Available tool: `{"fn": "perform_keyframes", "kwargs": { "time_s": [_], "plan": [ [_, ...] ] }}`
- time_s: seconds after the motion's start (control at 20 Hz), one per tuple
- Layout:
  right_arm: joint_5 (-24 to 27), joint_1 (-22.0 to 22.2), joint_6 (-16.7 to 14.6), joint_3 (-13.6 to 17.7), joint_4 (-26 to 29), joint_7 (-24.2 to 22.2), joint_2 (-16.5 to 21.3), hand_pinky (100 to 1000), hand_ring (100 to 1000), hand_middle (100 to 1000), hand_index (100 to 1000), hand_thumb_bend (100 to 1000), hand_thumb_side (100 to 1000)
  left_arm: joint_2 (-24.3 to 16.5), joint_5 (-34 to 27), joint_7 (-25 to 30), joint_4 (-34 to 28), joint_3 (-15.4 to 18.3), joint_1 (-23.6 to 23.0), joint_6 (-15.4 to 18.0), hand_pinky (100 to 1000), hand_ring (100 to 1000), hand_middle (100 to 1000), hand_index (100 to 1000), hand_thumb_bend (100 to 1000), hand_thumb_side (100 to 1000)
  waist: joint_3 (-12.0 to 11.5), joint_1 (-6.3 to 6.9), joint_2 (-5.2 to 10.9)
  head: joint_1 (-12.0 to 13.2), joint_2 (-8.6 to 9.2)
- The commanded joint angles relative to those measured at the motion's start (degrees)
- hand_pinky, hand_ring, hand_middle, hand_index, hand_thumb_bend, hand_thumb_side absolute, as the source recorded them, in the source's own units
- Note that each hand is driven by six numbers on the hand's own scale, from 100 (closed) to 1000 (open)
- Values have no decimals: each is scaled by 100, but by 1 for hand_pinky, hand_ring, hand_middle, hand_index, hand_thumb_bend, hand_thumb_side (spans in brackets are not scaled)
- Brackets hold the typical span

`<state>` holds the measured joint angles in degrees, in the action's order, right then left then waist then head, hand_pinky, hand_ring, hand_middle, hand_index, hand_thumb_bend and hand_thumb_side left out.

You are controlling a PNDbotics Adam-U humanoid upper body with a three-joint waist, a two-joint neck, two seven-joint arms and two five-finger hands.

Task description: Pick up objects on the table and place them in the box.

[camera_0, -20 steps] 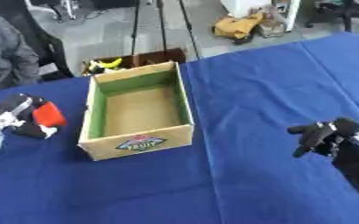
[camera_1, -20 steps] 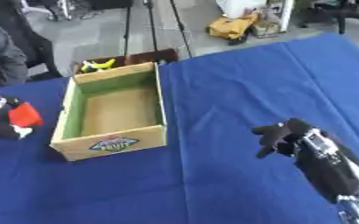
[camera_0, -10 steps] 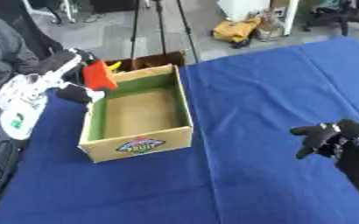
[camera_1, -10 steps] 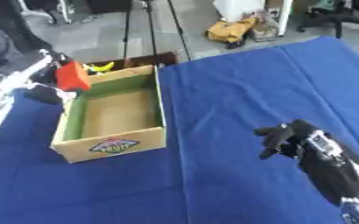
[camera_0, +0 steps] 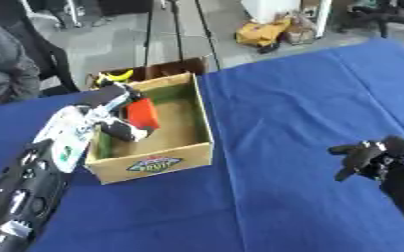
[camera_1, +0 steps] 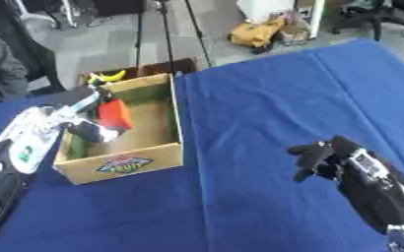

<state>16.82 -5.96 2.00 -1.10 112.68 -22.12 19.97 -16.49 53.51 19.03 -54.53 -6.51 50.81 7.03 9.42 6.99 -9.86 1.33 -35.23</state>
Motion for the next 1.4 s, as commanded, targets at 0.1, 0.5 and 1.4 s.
{"fn": "perform_keyframes", "kwargs": {
  "time_s": [0.1, 0.5, 1.4],
  "plan": [
    [45, -54, -3, 15, 57, -6, 86, 578, 830, 543, 549, 100, 871, -75, 138, -22, 29, 18, 73, 69, 595, 581, 591, 770, 143, 401, -22, -32, 81, -7, 23],
    [66, -48, -5, 35, 55, 19, 79, 578, 830, 543, 549, 100, 869, -194, 17, -619, -270, 86, -2, 124, 837, 810, 809, 890, 768, 837, -72, -55, 97, -29, 30],
    [108, 15, 28, 115, 14, 111, 8, 579, 829, 545, 550, 100, 865, -635, -4179, -3186, -4073, 406, -2052, -13, 668, 658, 667, 775, 338, 831, -646, -143, 156, -327, -26]
  ]
}}
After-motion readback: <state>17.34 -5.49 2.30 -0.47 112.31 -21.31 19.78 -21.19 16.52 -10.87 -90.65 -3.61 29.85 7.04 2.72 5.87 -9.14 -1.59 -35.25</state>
